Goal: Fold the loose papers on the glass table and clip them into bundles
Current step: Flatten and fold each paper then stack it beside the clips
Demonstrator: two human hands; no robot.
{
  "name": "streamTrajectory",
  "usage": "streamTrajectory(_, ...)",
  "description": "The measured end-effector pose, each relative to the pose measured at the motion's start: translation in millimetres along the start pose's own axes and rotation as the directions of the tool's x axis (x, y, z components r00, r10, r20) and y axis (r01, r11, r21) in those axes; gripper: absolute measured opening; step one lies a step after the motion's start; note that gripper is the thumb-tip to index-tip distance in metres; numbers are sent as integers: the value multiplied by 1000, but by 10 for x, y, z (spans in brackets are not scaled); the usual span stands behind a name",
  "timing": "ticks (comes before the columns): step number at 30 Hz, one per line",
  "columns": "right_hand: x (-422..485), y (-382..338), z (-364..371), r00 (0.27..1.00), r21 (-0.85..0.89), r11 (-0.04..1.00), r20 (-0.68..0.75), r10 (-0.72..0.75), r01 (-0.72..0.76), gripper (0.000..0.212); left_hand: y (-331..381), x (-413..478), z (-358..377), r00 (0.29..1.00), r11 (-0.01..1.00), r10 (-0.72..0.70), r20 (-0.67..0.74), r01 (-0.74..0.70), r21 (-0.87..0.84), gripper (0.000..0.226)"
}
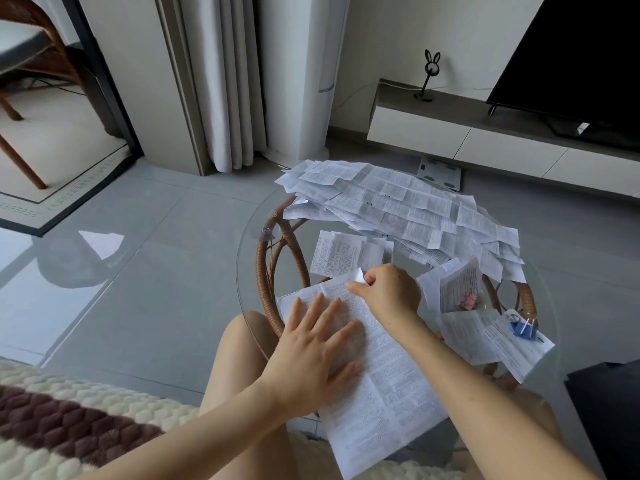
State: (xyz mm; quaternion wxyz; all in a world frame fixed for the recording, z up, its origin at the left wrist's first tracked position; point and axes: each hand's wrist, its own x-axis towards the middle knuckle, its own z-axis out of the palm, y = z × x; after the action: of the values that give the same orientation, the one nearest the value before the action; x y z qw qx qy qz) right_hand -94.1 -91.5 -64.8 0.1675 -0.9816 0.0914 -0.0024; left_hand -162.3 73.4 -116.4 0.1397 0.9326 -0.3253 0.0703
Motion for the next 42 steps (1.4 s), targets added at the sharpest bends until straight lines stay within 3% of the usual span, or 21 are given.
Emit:
streamTrajectory(24,-6,-65,15,997,-26,997,-24,75,-76,58,37,-10,-58,993,995,-96,74,95,15,63)
streamTrajectory(30,-99,-59,-15,996,-79,995,-61,60,-65,37,46,3,-59,987,994,-110,120,110,14,71)
streamTrajectory(33,-207,59,-10,990,7,990,5,139,-139,46,55,13,-59,984,993,-120,133,119,16,78)
streamTrajectory(36,-273,217,-24,980,131,976,125,157,-173,27,94,23,-104,973,992,-129,191,123,42,82)
streamTrajectory(37,-284,246,-38,978,172,970,151,147,-173,33,104,24,-121,970,991,-133,203,124,53,81)
streamTrajectory(39,-317,246,-89,986,216,969,139,91,-120,42,121,21,-139,967,987,-156,203,144,72,77)
streamTrajectory(42,-331,100,-123,997,207,978,66,-31,16,35,138,20,-176,969,972,-217,120,203,120,66)
